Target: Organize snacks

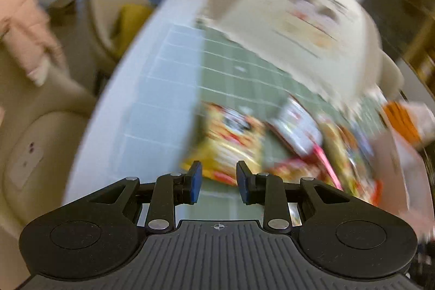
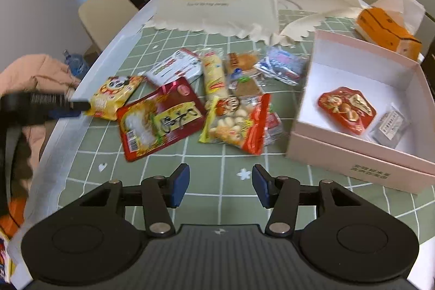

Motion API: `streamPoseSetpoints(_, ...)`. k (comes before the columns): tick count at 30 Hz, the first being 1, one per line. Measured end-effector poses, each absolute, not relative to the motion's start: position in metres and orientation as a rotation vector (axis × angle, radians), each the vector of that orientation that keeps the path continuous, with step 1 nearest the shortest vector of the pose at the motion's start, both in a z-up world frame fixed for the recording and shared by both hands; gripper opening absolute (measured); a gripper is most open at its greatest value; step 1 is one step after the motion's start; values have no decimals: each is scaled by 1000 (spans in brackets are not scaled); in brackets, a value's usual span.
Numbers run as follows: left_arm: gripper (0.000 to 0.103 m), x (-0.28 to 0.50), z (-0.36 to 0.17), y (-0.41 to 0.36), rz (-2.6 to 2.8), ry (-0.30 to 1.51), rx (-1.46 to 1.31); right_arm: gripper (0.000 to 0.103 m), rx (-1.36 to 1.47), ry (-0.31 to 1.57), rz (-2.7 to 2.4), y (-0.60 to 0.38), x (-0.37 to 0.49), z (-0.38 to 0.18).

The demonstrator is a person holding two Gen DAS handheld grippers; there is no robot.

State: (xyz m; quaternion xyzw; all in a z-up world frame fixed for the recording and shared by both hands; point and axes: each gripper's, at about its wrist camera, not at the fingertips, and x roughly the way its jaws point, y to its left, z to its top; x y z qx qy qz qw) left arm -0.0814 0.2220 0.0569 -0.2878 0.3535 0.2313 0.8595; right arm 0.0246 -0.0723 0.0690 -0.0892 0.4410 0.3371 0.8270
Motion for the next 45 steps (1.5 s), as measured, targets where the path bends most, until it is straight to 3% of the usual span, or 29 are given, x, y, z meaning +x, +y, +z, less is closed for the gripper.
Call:
streamPoseSetpoints(3,31,-83,60,224,422,746,-594,57,-222,912,724,-66,24,70)
streamPoseSetpoints(9,31,-58,53,181,215,834,-452,58,-370,783,735,-31,31,75)
streamPoseSetpoints(12,31,-50,51,171,201,863,-432,65,-410,742,746,-8,55,73)
streamPoseSetpoints(16,31,-47,56,163,178,876,-376,64,-412,839,686,10,93,51)
streamPoseSetpoints(21,31,-40,56,164,167,873,-377,58,-345,940,783,1,73,41)
streamPoseSetpoints(36,31,29,56,190,158,803,-439,57,-355,904,601,-99,7,42)
streamPoseSetpoints(45,32,78,70,109,-194,851,-265,59,-267,909,567,-102,8,54)
